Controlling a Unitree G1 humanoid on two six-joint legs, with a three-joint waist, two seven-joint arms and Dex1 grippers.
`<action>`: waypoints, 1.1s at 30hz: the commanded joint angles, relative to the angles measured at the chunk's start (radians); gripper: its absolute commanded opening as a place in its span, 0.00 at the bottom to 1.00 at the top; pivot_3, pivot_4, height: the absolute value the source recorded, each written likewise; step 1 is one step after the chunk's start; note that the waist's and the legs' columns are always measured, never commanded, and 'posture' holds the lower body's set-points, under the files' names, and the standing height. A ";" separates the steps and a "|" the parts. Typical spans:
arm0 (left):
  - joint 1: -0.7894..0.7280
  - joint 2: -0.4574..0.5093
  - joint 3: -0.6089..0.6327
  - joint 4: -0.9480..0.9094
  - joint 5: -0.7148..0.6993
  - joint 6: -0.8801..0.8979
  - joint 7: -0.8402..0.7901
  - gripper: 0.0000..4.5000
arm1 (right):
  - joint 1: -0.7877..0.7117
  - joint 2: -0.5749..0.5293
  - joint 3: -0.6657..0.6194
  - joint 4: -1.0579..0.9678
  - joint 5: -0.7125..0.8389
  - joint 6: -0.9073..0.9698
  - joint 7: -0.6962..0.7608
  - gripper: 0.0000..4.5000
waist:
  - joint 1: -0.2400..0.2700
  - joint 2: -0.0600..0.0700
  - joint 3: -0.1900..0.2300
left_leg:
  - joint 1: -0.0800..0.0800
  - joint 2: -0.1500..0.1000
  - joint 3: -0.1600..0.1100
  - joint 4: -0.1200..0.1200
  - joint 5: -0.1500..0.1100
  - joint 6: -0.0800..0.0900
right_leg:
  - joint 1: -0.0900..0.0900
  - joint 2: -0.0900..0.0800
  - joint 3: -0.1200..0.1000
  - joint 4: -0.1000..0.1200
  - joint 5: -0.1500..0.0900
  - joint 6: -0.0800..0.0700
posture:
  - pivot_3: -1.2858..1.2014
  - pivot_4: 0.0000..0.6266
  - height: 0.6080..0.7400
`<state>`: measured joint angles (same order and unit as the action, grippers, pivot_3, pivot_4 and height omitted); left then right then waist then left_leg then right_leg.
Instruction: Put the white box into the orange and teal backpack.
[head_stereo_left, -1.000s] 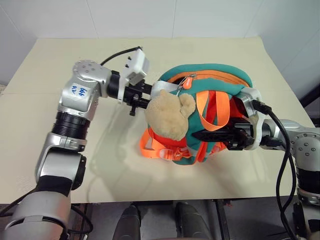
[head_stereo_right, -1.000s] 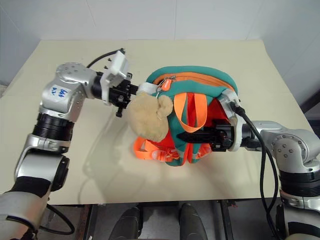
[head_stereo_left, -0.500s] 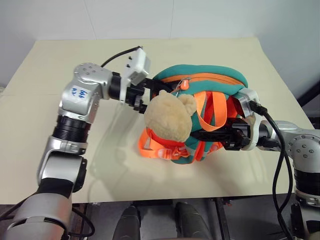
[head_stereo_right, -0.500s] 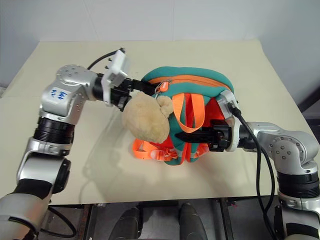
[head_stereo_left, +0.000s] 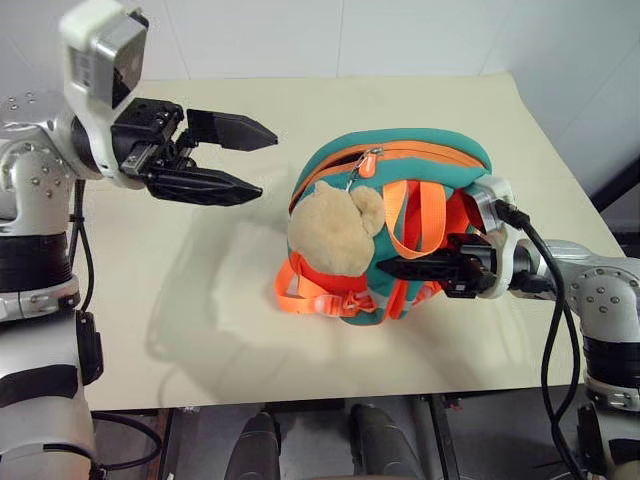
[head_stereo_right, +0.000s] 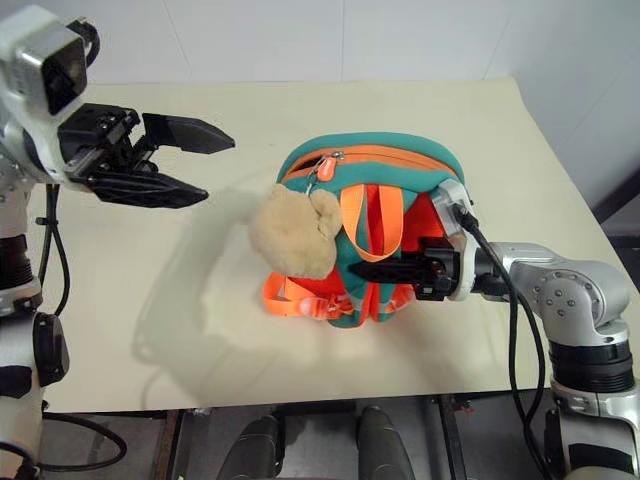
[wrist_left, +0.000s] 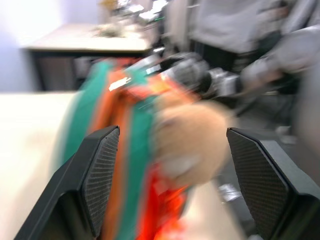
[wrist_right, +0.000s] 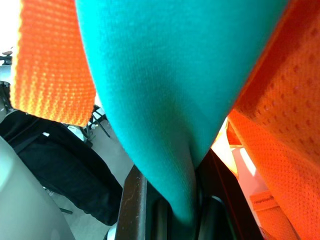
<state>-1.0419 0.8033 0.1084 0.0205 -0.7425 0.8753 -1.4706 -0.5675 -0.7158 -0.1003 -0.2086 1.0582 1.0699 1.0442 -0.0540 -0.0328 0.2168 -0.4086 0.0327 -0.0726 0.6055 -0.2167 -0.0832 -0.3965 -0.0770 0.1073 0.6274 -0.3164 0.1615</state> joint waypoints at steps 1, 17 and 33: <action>0.020 -0.011 -0.007 -0.089 -0.050 0.032 0.036 0.82 | -0.018 0.006 0.011 0.001 -0.003 -0.008 0.020 0.01 | -0.003 0.000 0.000 | 0.000 0.000 0.000 0.000 0.000 0.000 | 0.000 0.000 0.000 0.000 0.000 0.000 | 0.52 0.24 1.00; 0.015 -0.157 -0.163 -0.120 0.096 -0.196 0.114 0.78 | -0.004 0.032 -0.008 -0.027 0.010 -0.008 -0.005 0.01 | -0.001 0.000 0.000 | 0.002 0.000 0.000 0.000 0.000 0.000 | 0.002 0.000 0.000 -0.001 0.000 0.000 | 0.52 0.24 1.00; -0.123 0.035 -0.094 0.186 0.177 -0.289 0.014 0.08 | 0.007 0.040 -0.017 -0.040 0.014 -0.012 -0.023 0.01 | -0.001 0.000 0.000 | 0.002 0.000 0.000 0.000 0.000 0.000 | 0.002 0.000 0.000 -0.001 0.000 0.000 | 0.52 0.24 1.00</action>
<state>-1.1212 0.8118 -0.0362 0.1592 -0.5861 0.6268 -1.4566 -0.5640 -0.6774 -0.0970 -0.2306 1.0523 1.0651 1.0207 -0.0548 -0.0327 0.2168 -0.4070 0.0326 -0.0725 0.6055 -0.2167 -0.0832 -0.3948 -0.0767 0.1077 0.6261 -0.3164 0.1613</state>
